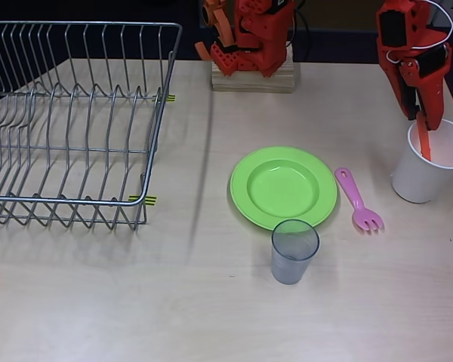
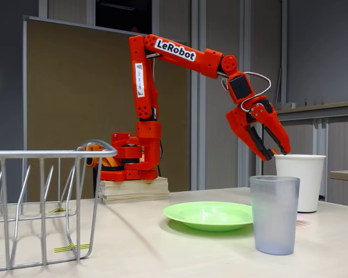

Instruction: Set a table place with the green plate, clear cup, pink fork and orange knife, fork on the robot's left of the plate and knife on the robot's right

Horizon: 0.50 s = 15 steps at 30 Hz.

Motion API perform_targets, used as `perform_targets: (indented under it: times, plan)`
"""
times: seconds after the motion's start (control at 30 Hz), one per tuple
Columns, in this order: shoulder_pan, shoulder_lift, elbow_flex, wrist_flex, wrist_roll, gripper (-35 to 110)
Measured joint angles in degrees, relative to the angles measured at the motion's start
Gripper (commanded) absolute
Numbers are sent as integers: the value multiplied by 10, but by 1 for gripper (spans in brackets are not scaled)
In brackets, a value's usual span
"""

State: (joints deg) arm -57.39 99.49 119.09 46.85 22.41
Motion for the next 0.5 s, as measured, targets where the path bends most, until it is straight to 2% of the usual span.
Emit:
perform_targets:
  times: [0.17,0.5]
  plan:
    - [0,0,0,0,0,0]
    - [2,0,-19,11,-15,0]
